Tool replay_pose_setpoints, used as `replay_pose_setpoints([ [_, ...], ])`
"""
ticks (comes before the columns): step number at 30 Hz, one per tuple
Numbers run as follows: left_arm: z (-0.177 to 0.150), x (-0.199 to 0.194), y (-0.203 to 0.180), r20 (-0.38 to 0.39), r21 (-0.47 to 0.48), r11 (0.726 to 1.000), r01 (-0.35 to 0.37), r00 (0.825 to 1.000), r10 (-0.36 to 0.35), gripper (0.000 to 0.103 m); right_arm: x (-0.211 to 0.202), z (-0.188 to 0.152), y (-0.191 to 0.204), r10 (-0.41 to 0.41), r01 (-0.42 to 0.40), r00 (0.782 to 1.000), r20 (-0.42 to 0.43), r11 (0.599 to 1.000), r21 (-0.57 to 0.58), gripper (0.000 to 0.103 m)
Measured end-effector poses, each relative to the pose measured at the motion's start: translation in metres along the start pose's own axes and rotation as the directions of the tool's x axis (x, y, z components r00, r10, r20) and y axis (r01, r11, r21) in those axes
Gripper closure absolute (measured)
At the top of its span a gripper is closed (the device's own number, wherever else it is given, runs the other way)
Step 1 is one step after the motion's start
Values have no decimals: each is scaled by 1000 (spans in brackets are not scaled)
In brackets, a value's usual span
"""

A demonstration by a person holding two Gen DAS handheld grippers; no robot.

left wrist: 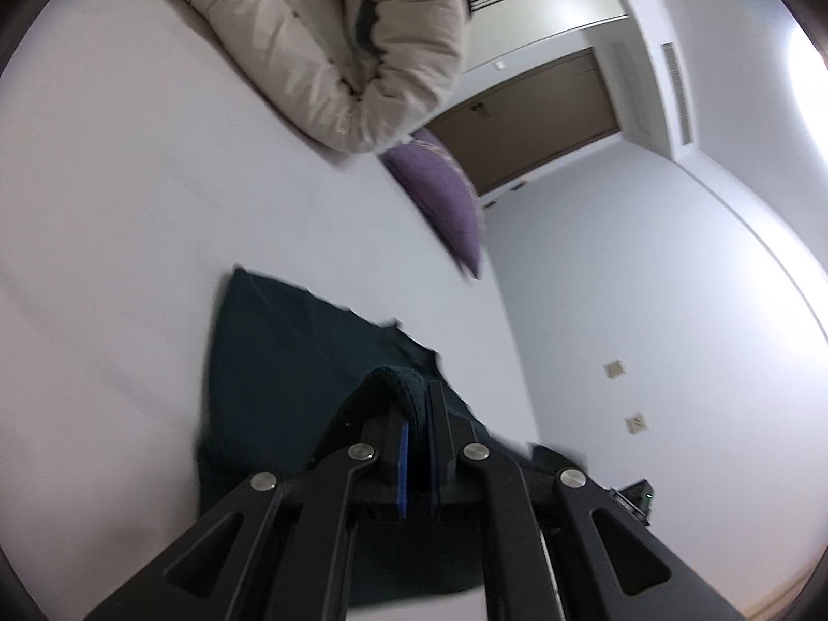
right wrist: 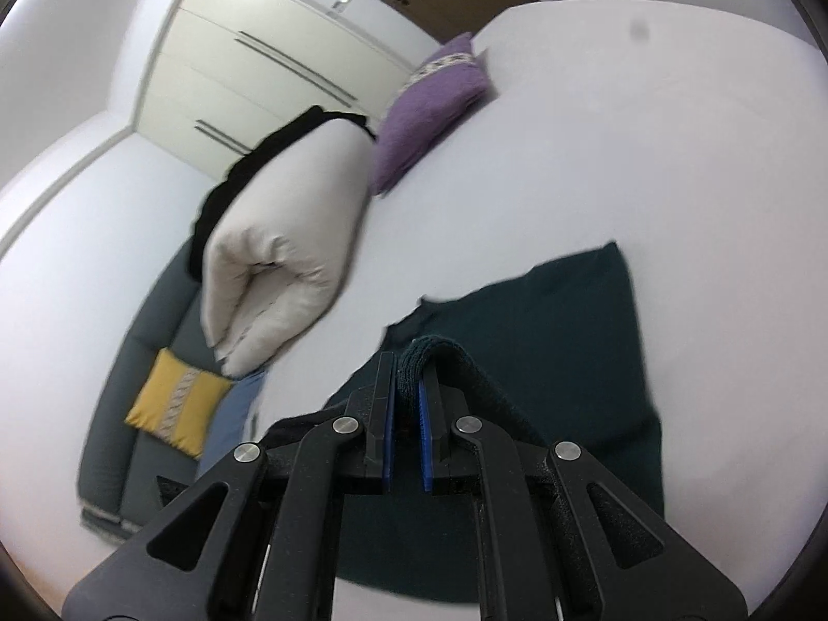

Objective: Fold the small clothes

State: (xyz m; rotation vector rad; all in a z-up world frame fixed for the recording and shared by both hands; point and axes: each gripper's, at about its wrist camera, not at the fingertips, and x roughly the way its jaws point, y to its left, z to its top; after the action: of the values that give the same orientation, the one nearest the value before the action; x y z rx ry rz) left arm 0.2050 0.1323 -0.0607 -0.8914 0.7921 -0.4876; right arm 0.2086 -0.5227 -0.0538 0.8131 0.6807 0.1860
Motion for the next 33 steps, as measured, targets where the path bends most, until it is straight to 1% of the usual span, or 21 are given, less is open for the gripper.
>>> replay_pose_setpoints([
  [2,13,20,9,-3,-3,999,-32,999,32,97,32,16,-10,-49,49,999,-8,999,3,97],
  [6,41,67,27,-19,8,994,-106,994,106,97,79,42,-33,-120,120,993,-10,993,23,97],
  [11,54,101,46,-33,11,987,-161,986,161,97,135,70,-61,-207,208,978,-26,976,58,97],
  [14,58,115,53,-33,7,986,-166,986,166,96,159,77,-77,-247,248,968,-36,967,63,93],
  [15,59,120,54,-34,14,983,-182,983,182,87,166,78,-81,-271,273,962,-34,960,62,91],
  [16,60,124,55,-39,21,979,-202,978,202,79,171,76,-85,-288,290,957,-39,955,63,86],
  [17,60,125,55,-33,25,976,-214,976,215,62,177,75,-88,-299,301,953,-43,951,66,69],
  [18,59,122,55,-21,27,979,-203,979,204,52,180,75,-90,-298,300,954,-40,952,66,53],
  [19,57,116,53,-6,27,980,-198,980,199,48,181,74,-88,-277,278,961,-25,959,58,47],
  [20,57,110,54,6,22,978,-208,978,208,39,179,70,-85,-279,279,960,-13,959,43,32],
  [21,57,103,53,23,13,975,-221,975,221,36,177,69,-79,-316,316,949,5,949,24,25],
  [22,57,97,52,43,11,976,-219,975,219,36,173,67,-76,-334,334,942,24,942,10,25],
  [24,53,82,44,71,28,977,-212,975,209,36,161,64,-69,-343,344,938,45,939,-17,26],
  [26,44,73,32,70,83,971,-224,973,218,36,152,61,-63,-370,372,927,59,928,-33,26],
  [28,28,67,18,70,152,960,-237,971,229,36,145,53,-50,-369,375,927,68,922,-95,30],
  [29,20,66,12,65,186,951,-246,969,238,36,141,47,-46,-370,377,926,71,918,-126,33],
  [31,2,68,3,57,257,925,-279,960,273,36,134,30,-35,-394,402,916,80,894,-200,36],
  [32,-5,71,1,52,286,906,-312,949,310,36,133,21,-30,-415,421,906,81,871,-252,39],
  [33,-12,73,2,56,306,884,-354,933,355,36,132,9,-24,-449,452,889,84,839,-304,42],
])
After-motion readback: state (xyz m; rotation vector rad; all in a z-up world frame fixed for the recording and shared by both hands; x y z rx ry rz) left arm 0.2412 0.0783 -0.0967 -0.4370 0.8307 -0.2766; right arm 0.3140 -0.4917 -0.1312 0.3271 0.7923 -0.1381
